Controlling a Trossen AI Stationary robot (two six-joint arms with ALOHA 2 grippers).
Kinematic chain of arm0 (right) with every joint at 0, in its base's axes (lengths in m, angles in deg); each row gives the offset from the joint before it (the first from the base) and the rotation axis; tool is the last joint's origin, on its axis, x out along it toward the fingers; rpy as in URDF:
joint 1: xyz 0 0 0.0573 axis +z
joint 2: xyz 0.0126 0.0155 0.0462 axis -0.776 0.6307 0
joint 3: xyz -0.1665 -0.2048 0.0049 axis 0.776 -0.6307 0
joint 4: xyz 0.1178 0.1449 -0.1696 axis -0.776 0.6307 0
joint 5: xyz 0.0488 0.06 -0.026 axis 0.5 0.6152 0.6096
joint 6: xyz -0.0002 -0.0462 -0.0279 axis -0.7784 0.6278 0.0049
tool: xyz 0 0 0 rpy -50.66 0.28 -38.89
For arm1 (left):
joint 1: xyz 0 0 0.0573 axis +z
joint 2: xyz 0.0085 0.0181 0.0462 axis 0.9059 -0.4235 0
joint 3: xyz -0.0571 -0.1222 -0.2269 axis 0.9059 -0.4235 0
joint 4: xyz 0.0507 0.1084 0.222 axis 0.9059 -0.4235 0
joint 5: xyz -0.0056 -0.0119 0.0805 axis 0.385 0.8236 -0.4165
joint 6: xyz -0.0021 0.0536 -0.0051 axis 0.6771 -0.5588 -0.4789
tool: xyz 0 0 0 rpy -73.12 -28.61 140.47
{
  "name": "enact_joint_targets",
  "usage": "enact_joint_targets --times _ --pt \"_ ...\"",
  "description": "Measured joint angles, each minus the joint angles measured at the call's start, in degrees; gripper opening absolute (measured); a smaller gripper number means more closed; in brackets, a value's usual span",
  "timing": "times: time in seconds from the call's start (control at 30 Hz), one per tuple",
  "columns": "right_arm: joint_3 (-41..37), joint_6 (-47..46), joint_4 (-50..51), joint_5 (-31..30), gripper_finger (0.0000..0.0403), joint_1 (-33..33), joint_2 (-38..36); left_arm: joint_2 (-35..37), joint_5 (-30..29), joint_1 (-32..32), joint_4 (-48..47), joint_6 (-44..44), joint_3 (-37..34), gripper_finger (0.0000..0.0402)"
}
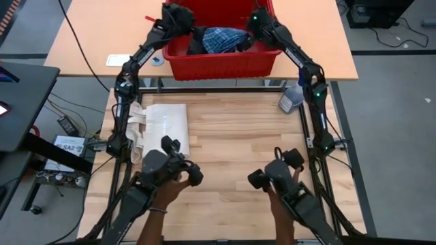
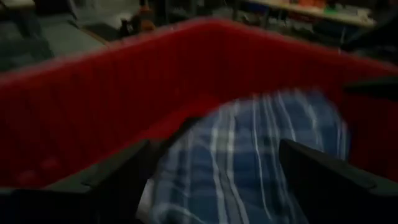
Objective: Sort clothes
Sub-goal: Return to Home Position
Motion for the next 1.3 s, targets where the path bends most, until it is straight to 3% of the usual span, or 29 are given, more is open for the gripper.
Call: enact_joint_targets --times 0.2,0.27,0.4,0.5,0.73,0.93,1.1,1.3 --pt "-0.04 -1.61 -0.77 1.36 0.0347 -0.08 -5.16 5.01 -2.96 0.07 0.75 -0.81 0.00 0.0357" --pt "-0.04 -6.41 -0.57 7.27 0.0347 0.07 -7.65 6.92 -3.11 -0.13 -0.16 -2.06 0.00 0.0357" --pt "-0.04 -14.52 2.34 25.49 0.0347 1.09 -13.06 11.90 -3.15 -1.71 -4.83 -3.98 0.01 0.0353" --pt "-0.04 -14.43 7.07 30.71 0.0347 2.70 -17.09 15.45 -3.16 -3.36 -10.90 -4.92 -0.13 0.0338" --pt "-3.96 -13.57 16.80 30.22 0.0347 9.04 -25.92 22.60 -3.85 -10.26 -24.74 -6.95 -0.33 0.0286" --pt "-18.40 -15.24 16.19 27.02 0.0347 17.03 -34.78 23.82 -9.52 -20.35 -34.20 -9.85 -0.33 0.0252" --pt "-37.47 -22.09 4.48 24.51 0.0347 24.61 -44.39 23.65 -11.32 -28.29 -40.11 -10.59 -1.24 0.0232" --pt "-58.14 -31.41 -11.18 20.36 0.0347 32.48 -56.29 25.66 -11.40 -35.40 -37.87 -10.22 -14.30 0.0214"
